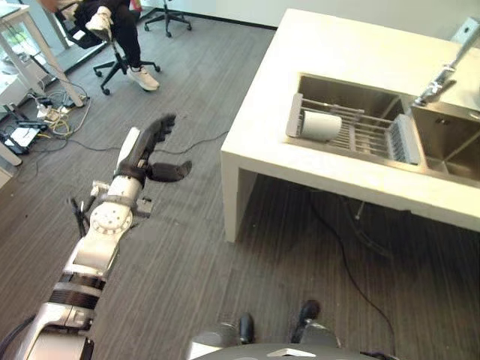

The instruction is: Place the dishes in the dishwasher.

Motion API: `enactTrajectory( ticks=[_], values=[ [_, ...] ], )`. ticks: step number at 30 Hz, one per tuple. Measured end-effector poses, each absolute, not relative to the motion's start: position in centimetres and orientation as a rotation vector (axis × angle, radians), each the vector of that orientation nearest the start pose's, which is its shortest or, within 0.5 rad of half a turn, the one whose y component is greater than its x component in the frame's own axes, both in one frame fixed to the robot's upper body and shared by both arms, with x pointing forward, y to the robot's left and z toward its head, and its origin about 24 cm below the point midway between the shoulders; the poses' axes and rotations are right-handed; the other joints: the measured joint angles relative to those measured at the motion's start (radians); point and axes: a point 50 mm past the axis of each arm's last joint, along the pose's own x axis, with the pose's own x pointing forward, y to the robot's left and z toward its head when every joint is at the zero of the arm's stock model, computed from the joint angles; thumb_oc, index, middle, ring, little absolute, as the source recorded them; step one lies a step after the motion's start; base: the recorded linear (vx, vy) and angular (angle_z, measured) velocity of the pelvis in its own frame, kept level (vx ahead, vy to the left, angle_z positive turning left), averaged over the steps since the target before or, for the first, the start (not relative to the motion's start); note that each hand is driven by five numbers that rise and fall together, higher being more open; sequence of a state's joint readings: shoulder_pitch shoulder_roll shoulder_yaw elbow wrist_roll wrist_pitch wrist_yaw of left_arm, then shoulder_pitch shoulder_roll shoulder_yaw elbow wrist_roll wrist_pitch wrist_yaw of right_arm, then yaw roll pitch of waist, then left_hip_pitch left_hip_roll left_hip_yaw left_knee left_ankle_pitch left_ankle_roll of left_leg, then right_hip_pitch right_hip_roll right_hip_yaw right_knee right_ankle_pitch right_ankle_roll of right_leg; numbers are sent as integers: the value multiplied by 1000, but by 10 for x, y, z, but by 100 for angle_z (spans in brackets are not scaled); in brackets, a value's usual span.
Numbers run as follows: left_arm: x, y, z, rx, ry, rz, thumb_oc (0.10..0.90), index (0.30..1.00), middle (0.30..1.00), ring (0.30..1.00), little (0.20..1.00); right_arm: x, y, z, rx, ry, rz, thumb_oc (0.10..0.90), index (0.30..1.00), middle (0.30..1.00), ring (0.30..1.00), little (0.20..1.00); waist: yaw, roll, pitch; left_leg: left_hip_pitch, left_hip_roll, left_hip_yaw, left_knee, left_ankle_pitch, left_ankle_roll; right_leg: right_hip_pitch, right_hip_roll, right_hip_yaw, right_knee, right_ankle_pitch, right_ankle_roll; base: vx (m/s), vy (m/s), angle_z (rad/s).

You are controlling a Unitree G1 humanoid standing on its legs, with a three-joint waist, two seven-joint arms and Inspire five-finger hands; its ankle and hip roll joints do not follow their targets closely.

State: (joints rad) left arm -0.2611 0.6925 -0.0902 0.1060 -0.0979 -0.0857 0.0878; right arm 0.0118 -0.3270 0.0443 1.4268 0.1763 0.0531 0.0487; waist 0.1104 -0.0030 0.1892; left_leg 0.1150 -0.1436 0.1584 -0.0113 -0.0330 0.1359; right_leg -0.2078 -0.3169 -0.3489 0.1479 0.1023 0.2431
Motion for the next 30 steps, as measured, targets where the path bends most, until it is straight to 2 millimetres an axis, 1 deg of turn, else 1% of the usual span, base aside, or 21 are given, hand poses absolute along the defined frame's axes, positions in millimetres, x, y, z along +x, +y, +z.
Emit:
enactTrajectory(
  ticks=[1,3,4,6,7,8,9,10,11,12,13,14,15,16,18,19,21,23,24,27,30],
  values=[
    [298,247,138,625,-252,20,800,900,900,900,900,33,-274,-161,-103,1461,-280,800,900,900,900,900,-7,-2,-8,17,0,-13,-1,-9,-16,-4,14,2,11,2,-13,408,-260,26],
    [300,230,150,667,-338,9,800,900,900,900,900,31,-263,-164,-102,1468,-219,800,900,900,900,900,-16,-4,-13,61,21,-44,1,-50,-100,12,100,-23,70,-9,-73,418,-298,39],
    [299,215,155,650,-393,-20,800,900,900,900,900,27,-256,-167,-104,1484,-192,800,900,900,900,900,-19,-12,-21,79,32,-68,24,-54,-110,47,166,-27,48,-22,-158,272,-253,32],
    [296,200,160,651,-446,-73,800,900,900,900,900,29,-252,-168,-111,1481,-166,800,900,900,900,900,-23,-46,-47,100,18,-92,36,-53,-118,78,227,-40,6,-30,-226,213,-216,28],
    [298,191,161,649,-458,-106,800,900,900,900,900,28,-252,-168,-115,1479,-163,800,900,900,900,900,-31,-67,-61,118,-2,-99,42,-55,-120,97,241,-38,-19,-22,-269,149,-215,23],
    [298,186,159,634,-461,-126,800,900,900,900,900,32,-256,-166,-128,1464,-167,800,900,900,900,900,-34,-62,-65,118,-6,-93,80,-65,-136,126,245,-40,-43,-31,-306,183,-297,1],
    [298,183,157,627,-458,-138,800,900,900,900,900,42,-256,-165,-143,1433,-157,800,900,900,900,900,-23,-68,-64,81,-16,-85,169,-71,-169,146,237,-17,-66,-28,-314,101,-199,-24],
    [297,178,155,614,-456,-161,800,900,900,900,900,55,-256,-164,-154,1391,-142,800,900,900,900,900,-19,-78,-65,10,-6,-90,290,-116,-172,174,231,2,-109,-26,-322,83,-185,-27],
    [296,173,154,603,-459,-189,800,900,900,900,900,60,-255,-163,-155,1367,-137,800,900,900,900,900,-17,-79,-66,-16,44,-92,331,-151,-166,198,243,7,-139,-22,-318,83,-205,-29],
    [296,170,153,597,-461,-208,800,900,900,900,900,67,-253,-163,-158,1340,-128,800,900,900,900,900,-10,-69,-70,-33,121,-101,336,-185,-213,216,262,18,-154,-15,-309,132,-480,-47],
    [296,165,151,553,-454,-219,800,900,900,900,900,86,-253,-159,-182,1278,-101,800,900,900,900,900,-12,-42,-63,-55,221,-157,301,-166,-250,218,292,31,-113,-47,-289,81,-383,-62],
    [299,159,148,508,-447,-222,800,900,900,900,900,95,-255,-156,-191,1249,-103,800,900,900,900,900,-8,-21,-55,-56,219,-178,356,-181,-255,190,299,13,-35,-93,-301,72,-325,-38],
    [305,154,149,488,-441,-233,800,900,900,900,900,102,-251,-155,-190,1230,-94,800,900,900,900,900,-14,-30,-31,-102,224,-167,473,-185,-258,181,293,-6,8,-111,-316,59,-84,-20],
    [308,153,145,501,-417,-244,800,900,900,900,900,104,-245,-156,-194,1227,-70,800,900,900,900,900,-14,-58,-31,-132,209,-149,553,-167,-266,215,275,-14,-31,-118,-313,116,-97,-14],
    [309,145,139,482,-394,-272,800,900,900,900,900,104,-248,-156,-202,1230,-80,800,900,900,900,900,-16,-46,-29,-200,197,-148,599,-193,-238,243,277,7,-85,-115,-317,129,-47,-17],
    [309,140,139,474,-394,-295,800,900,900,900,900,101,-249,-156,-201,1241,-92,800,900,900,900,900,-10,-46,-21,-205,175,-168,521,-195,-232,253,270,23,-101,-113,-318,126,26,-11],
    [307,132,134,471,-380,-342,800,900,900,900,900,87,-254,-159,-206,1291,-116,800,900,900,900,900,-17,-42,-15,-231,147,-172,335,-137,-200,282,244,22,-141,-89,-280,92,79,-13],
    [307,127,131,465,-370,-364,800,900,900,900,900,74,-261,-160,-215,1333,-135,800,900,900,900,900,-29,-11,-22,-221,174,-110,197,-39,-178,304,252,25,-167,-80,-238,65,87,-11],
    [307,126,130,461,-365,-368,800,900,900,900,900,69,-265,-159,-220,1349,-146,800,900,900,900,900,-36,13,-21,-206,183,-96,171,43,-133,320,259,29,-167,-83,-224,137,187,-20],
    [308,132,125,476,-338,-365,800,900,900,900,900,52,-266,-161,-172,1395,-196,800,900,900,900,900,-63,2,-21,-112,120,-78,48,72,-105,359,203,45,-195,-74,-177,70,152,-12],
    [308,139,125,475,-325,-353,800,900,900,900,900,49,-264,-162,-158,1410,-201,800,900,900,900,900,-63,18,-24,-62,112,-37,-8,75,-80,310,171,55,-79,-98,-137,-19,112,-34]
  ],
)
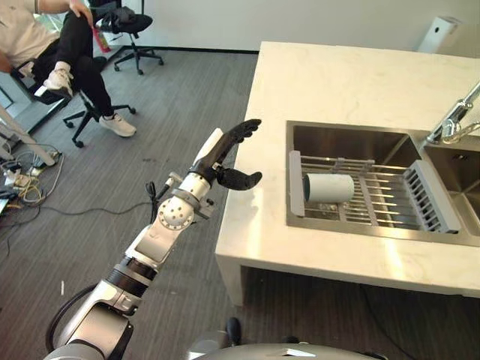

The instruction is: Place the dishes in the dishwasher.

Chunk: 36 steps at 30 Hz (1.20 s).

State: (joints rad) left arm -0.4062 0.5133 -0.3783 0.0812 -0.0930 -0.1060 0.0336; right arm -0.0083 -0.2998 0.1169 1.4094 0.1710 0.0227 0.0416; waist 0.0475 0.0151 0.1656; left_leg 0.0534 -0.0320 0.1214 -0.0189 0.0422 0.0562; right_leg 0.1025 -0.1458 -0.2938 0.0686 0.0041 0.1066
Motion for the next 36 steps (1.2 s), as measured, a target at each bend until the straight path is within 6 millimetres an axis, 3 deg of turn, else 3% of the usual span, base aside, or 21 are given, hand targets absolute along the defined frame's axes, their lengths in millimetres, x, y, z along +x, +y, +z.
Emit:
enactTrajectory(
  ticks=[2,4,5,8,11,12,13,14,15,16,18,19,20,21,23,25,26,28,30,31,36],
  values=[
    [308,141,124,475,-312,-359,800,900,900,900,900,58,-265,-161,-154,1389,-208,800,900,900,900,900,0,18,-1,14,16,14,-15,3,9,-75,-14,-5,156,-23,36,-15,-58,-25],
    [309,141,120,466,-293,-372,800,900,900,900,900,57,-275,-158,-155,1403,-226,800,900,900,900,900,8,4,-4,31,9,6,-14,-13,5,-133,-69,32,341,-59,89,12,-212,10],
    [309,141,119,458,-287,-375,800,900,900,900,900,57,-276,-158,-158,1410,-231,800,900,900,900,900,24,-3,-8,33,6,5,-10,-22,1,-136,-106,32,357,-60,86,26,-233,13],
    [309,149,114,457,-257,-357,800,900,900,900,900,56,-279,-157,-174,1414,-232,800,900,900,900,900,67,-13,-12,29,5,-4,9,-30,-5,-103,-220,36,285,-48,100,38,-405,10],
    [310,155,111,463,-233,-344,800,900,900,900,900,45,-284,-156,-149,1437,-275,800,900,900,900,900,77,-34,-24,7,1,-34,41,-44,-24,-49,-260,100,146,-11,150,43,-387,27],
    [309,161,104,453,-206,-321,800,900,900,900,900,43,-283,-157,-145,1447,-270,800,900,900,900,900,80,-47,-27,-3,19,-61,65,-40,-46,-25,-256,135,92,26,152,37,-494,35],
    [309,164,98,444,-183,-307,800,900,900,900,900,42,-282,-157,-138,1450,-265,800,900,900,900,900,80,-51,-28,2,30,-71,64,-37,-61,-22,-249,130,93,25,151,25,-845,38],
    [310,170,85,443,-120,-279,800,900,900,900,900,41,-278,-159,-121,1450,-261,800,900,900,900,900,87,-66,-37,-5,63,-83,73,-44,-97,-18,-208,137,66,32,138,-4,-532,17],
    [307,175,81,451,-100,-270,800,900,900,900,900,42,-275,-160,-115,1452,-251,800,900,900,900,900,105,-84,-47,-4,80,-82,59,-36,-120,-25,-190,96,48,32,137,-12,-360,10],
    [305,177,77,455,-80,-270,800,900,900,900,900,38,-271,-161,-114,1465,-239,800,900,900,900,900,107,-100,-62,-7,106,-90,45,-31,-149,-18,-158,66,14,3,98,-125,-389,2],
    [299,171,65,426,-48,-292,800,900,900,900,900,45,-284,-156,-146,1443,-269,800,900,900,900,900,100,-45,-71,-40,215,-147,52,1,-177,-14,-28,37,-14,-5,40,-161,-428,24],
    [300,168,66,399,-56,-282,800,900,900,900,900,47,-291,-153,-162,1432,-281,800,900,900,900,900,87,-35,-74,-57,243,-160,52,4,-191,-10,-5,16,-30,-6,17,-120,-159,34],
    [300,165,66,384,-61,-286,800,900,900,900,900,47,-301,-150,-190,1425,-306,800,900,900,900,900,86,-25,-76,-62,261,-159,47,39,-170,-5,29,1,-42,-3,1,-193,-290,43],
    [299,162,66,380,-58,-304,800,900,900,900,900,51,-313,-144,-222,1406,-332,800,900,900,900,900,67,-18,-75,-73,276,-141,42,87,-194,-13,45,-11,-46,-4,-20,-120,-189,24],
    [299,158,65,366,-57,-313,800,900,900,900,900,58,-329,-135,-258,1384,-365,800,900,900,900,900,56,-28,-70,-95,276,-102,50,137,-217,-5,53,-28,-88,6,-46,-48,-100,13],
    [298,154,63,366,-53,-337,800,900,900,900,900,53,-338,-131,-282,1395,-398,800,900,900,900,900,48,-40,-65,-84,233,-100,66,133,-226,10,40,-30,-130,30,-55,-3,-16,-2],
    [298,151,63,363,-54,-351,800,900,900,900,900,52,-345,-127,-295,1399,-415,800,900,900,900,900,33,-36,-68,-79,220,-82,57,125,-232,18,39,-33,-149,40,-49,19,16,12],
    [297,142,67,353,-77,-386,800,900,900,900,900,43,-350,-125,-303,1437,-441,800,900,900,900,900,26,8,-83,-45,233,-58,-19,117,-230,22,62,-31,-170,58,-38,51,47,8],
    [297,137,68,358,-83,-406,800,900,900,900,900,35,-349,-127,-289,1466,-448,800,900,900,900,900,22,29,-86,-12,231,-80,-62,113,-235,35,61,-30,-171,63,-31,61,64,6],
    [299,132,72,368,-97,-429,800,900,900,900,900,30,-346,-129,-251,1467,-464,800,900,900,900,900,-1,47,-82,4,224,-104,-74,86,-234,55,56,-50,-172,63,-21,70,81,17],
    [306,130,85,506,-151,-462,800,900,900,900,900,25,-315,-145,-146,1485,-414,800,900,900,900,900,-8,36,-79,22,184,-75,-79,73,-207,55,12,-25,-172,76,11,22,46,-7]
  ],
)
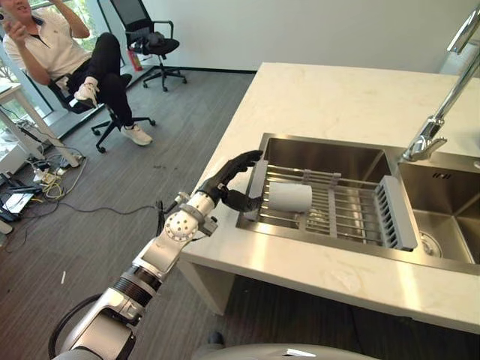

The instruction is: Place the dishes in the dishwasher.

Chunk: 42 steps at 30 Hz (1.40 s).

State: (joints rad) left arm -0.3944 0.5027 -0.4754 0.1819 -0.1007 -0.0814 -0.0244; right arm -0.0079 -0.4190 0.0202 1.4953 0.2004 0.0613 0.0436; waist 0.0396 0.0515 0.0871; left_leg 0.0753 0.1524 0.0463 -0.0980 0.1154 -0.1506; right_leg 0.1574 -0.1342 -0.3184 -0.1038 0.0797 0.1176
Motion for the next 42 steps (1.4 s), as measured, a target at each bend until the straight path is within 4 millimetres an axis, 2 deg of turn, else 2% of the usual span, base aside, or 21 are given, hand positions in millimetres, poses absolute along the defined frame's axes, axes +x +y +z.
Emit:
enactTrajectory(
  ticks=[2,4,5,6,9,12,16,20,25,30,38,42],
  values=[
    [308,129,90,622,-176,-503,800,900,900,900,900,20,-304,-150,-108,1481,-390,800,900,900,900,900,-11,-1,-1,11,-7,12,0,-3,2,-1,-8,13,0,2,3,-8,-8,-23],
    [310,127,93,756,-203,-532,800,900,900,900,900,23,-297,-153,-69,1448,-365,800,900,900,900,900,-33,-4,-3,17,-5,48,0,-11,4,-16,-8,49,0,7,6,3,-5,-38],
    [310,127,93,756,-203,-532,800,900,900,900,900,23,-297,-153,-69,1448,-365,800,900,900,900,900,-33,-4,-3,17,-5,48,0,-11,4,-16,-8,49,0,7,6,14,-2,-28],
    [314,117,95,859,-226,-585,800,900,900,900,900,23,-296,-153,-67,1446,-365,800,900,900,900,900,-44,-7,-14,15,-4,61,0,-11,6,-25,-7,65,1,14,3,21,-5,-27],
    [314,98,89,939,-251,-654,800,900,900,900,900,15,-298,-152,-73,1461,-374,800,900,900,900,900,-74,-27,-41,21,-2,97,0,-19,7,-44,-1,101,1,18,0,30,-3,-38],
    [313,93,84,962,-258,-677,800,900,900,900,900,14,-303,-150,-86,1452,-382,800,900,900,900,900,-102,-36,-50,34,-1,119,0,-24,5,-44,0,122,1,19,0,7,1,-24],
    [313,91,75,995,-237,-687,800,900,900,900,900,8,-305,-150,-95,1462,-397,800,900,900,900,900,-106,-37,-54,46,-2,136,0,-27,7,-45,-1,138,1,24,-1,4,3,-12],
    [315,98,60,1058,-175,-689,800,900,900,900,900,7,-304,-150,-87,1462,-399,800,900,900,900,900,-104,-27,-62,46,-1,137,0,-29,6,-47,-2,140,0,23,4,0,0,0],
    [317,106,53,1098,-137,-674,800,900,900,900,900,7,-303,-151,-61,1454,-420,800,900,900,900,900,-98,-23,-67,45,-1,136,0,-32,2,-48,-3,141,0,25,5,0,0,0],
    [318,109,50,1112,-123,-665,800,900,900,900,900,7,-303,-151,-62,1455,-418,800,900,900,900,900,-100,-25,-69,44,-2,137,0,-28,7,-49,-2,141,0,25,5,0,0,0],
    [324,119,31,1128,-25,-611,800,900,900,900,900,13,-299,-152,-88,1445,-379,800,900,900,900,900,-105,-35,-82,44,-2,138,0,-29,7,-50,-2,143,0,25,5,0,0,0],
    [330,115,27,1166,-5,-609,800,900,900,900,900,13,-298,-153,-86,1445,-378,800,900,900,900,900,-105,-39,-86,44,-3,139,0,-29,6,-50,-3,144,1,25,5,0,0,0]
  ],
)
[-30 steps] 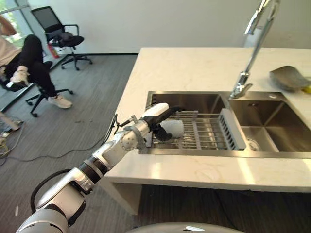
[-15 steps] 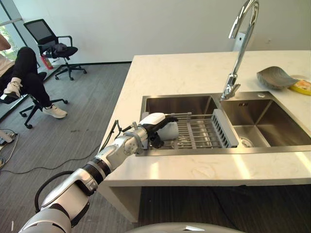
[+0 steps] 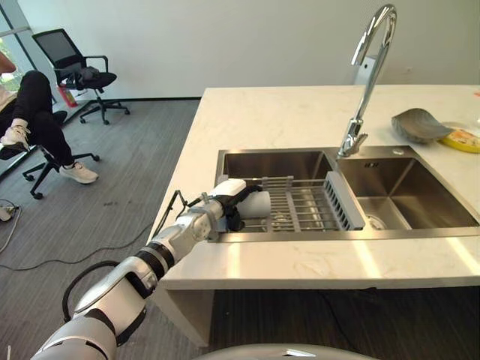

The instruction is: Place the dishes in the dishwasher.

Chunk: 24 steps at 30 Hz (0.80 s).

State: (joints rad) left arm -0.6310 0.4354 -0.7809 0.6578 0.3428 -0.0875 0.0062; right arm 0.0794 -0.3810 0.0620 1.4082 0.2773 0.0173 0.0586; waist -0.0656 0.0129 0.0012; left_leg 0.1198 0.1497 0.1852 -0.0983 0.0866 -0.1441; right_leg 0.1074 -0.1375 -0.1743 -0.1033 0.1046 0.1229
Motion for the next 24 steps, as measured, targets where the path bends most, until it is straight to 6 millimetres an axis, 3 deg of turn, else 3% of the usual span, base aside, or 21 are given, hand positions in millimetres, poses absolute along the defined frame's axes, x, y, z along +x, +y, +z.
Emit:
enactTrajectory(
  ticks=[9,15,23,24],
  values=[
    [340,87,10,1247,71,-611,800,900,900,900,900,9,-299,-152,-97,1466,-397,800,900,900,900,900,3,13,-32,-10,0,4,0,-5,-1,-13,-4,4,0,0,1,-1,7,-1],
    [341,87,-2,1309,126,-582,800,900,900,900,900,12,-299,-152,-111,1476,-381,800,900,900,900,900,3,19,-55,-12,2,13,0,-8,-4,-20,-1,11,0,0,2,1,12,-5],
    [341,85,-3,1390,114,-595,800,900,900,900,900,21,-297,-153,-138,1474,-347,800,900,900,900,900,3,25,-63,-9,2,25,0,-12,-1,-24,-2,21,0,1,3,2,13,-4],
    [341,85,-3,1390,113,-595,659,688,688,688,688,22,-297,-153,-138,1473,-347,800,900,900,900,900,3,25,-63,-9,2,25,0,-12,-1,-25,-2,21,0,1,3,0,0,0]
  ],
)
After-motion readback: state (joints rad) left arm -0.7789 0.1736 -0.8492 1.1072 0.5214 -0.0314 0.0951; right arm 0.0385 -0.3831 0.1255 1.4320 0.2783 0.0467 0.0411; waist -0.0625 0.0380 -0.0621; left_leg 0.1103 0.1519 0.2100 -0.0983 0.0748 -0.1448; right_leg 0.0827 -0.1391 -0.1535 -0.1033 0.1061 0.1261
